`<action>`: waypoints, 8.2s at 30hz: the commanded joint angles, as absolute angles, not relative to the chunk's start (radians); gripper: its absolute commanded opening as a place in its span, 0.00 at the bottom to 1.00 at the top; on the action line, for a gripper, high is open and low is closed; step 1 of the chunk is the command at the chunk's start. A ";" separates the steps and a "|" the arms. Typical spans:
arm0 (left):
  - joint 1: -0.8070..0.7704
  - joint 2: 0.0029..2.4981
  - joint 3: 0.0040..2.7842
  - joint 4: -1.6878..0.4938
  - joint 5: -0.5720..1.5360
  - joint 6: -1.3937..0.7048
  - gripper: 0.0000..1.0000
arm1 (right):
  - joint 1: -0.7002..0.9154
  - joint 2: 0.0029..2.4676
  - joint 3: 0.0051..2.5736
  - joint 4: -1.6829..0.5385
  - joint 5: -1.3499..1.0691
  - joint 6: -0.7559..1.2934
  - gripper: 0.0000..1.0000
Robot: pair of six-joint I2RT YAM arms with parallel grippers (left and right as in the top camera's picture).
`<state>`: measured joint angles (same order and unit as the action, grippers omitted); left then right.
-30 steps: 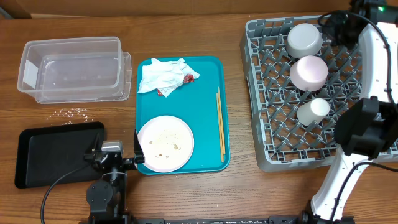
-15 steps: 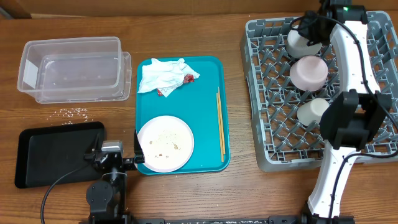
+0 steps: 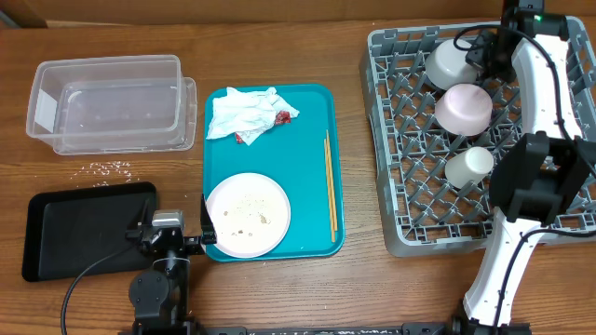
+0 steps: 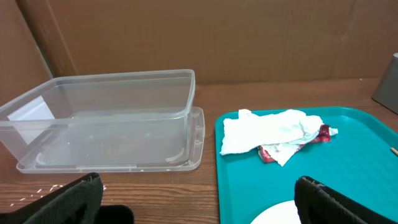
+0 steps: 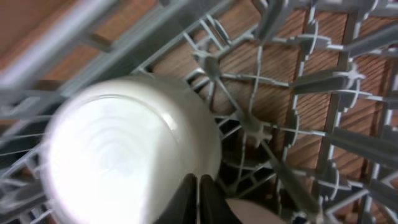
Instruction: Sort waste into correct bins and load items into the dishwasher
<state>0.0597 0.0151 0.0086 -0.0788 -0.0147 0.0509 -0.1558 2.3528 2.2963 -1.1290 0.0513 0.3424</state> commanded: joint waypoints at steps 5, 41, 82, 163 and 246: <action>0.065 0.004 0.005 -0.077 -0.004 0.038 1.00 | -0.044 2.047 2.306 -1.156 -0.182 0.299 0.32; 0.065 0.004 0.005 -0.077 -0.004 0.038 1.00 | 0.645 2.060 1.630 -1.063 0.081 0.402 0.32; 0.065 0.004 0.005 -0.077 -0.004 0.038 1.00 | 0.639 2.170 1.630 -1.040 0.078 0.418 0.07; 0.065 0.004 0.005 -0.077 -0.004 0.038 1.00 | 0.572 2.154 1.583 -1.004 -0.001 0.420 0.36; 0.065 0.004 0.005 -0.077 -0.004 0.038 1.00 | -0.616 1.740 2.082 -1.505 -0.239 0.375 1.00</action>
<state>0.0597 0.0151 0.0086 -0.0788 -0.0147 0.0509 -0.5983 1.7409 2.0792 -1.5013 -0.1585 0.3672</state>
